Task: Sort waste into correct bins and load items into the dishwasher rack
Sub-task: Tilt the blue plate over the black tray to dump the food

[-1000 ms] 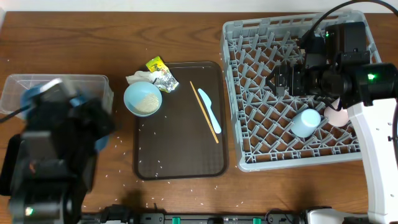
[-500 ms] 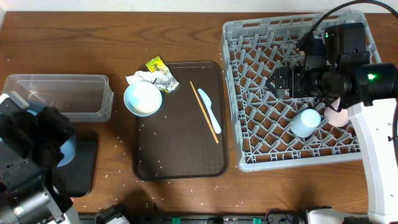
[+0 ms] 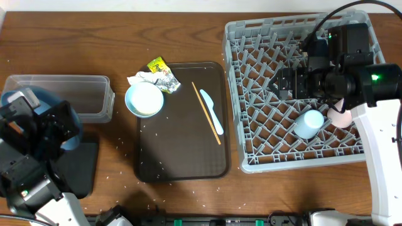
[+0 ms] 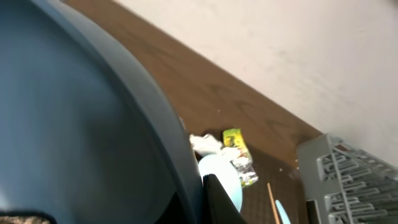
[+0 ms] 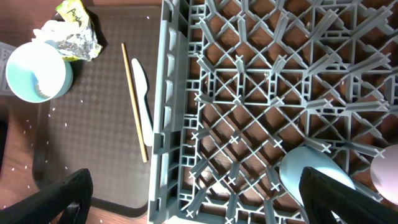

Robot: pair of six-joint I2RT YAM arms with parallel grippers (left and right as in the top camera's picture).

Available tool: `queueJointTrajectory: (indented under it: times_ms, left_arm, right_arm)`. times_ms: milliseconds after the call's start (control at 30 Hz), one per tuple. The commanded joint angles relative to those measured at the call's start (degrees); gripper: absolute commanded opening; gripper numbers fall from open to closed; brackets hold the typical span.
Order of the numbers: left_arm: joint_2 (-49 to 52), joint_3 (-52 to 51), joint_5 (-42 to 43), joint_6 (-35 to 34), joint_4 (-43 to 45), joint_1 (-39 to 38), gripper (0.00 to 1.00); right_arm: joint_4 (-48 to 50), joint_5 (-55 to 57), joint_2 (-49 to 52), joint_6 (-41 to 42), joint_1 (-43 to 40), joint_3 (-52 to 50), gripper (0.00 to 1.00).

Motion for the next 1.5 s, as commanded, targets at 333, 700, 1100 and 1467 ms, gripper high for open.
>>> queueJointTrajectory:
  times_ms: [333, 700, 1100, 1467]
  left_arm:
    - [-3.28, 0.57, 19.93, -1.05, 6.27, 2.56, 0.06]
    - [-5.18, 0.57, 12.39, -2.12, -2.01, 4.9, 0.06]
    - [-4.72, 0.42, -10.12, -0.13, -7.72, 4.68, 0.06]
    - [-5.92, 0.39, -9.27, 5.68, -5.31, 4.92, 0.06]
  right_arm:
    - [-0.09, 0.17, 0.07, -0.96, 0.59, 0.11, 0.99]
    - [-0.42, 0.48, 0.07, -0.96, 0.59, 0.11, 0.99]
    - [-0.5, 1.2, 0.07, -0.94, 0.59, 0.11, 0.99]
    - [-1.62, 1.2, 0.07, -0.94, 0.59, 0.11, 0.99]
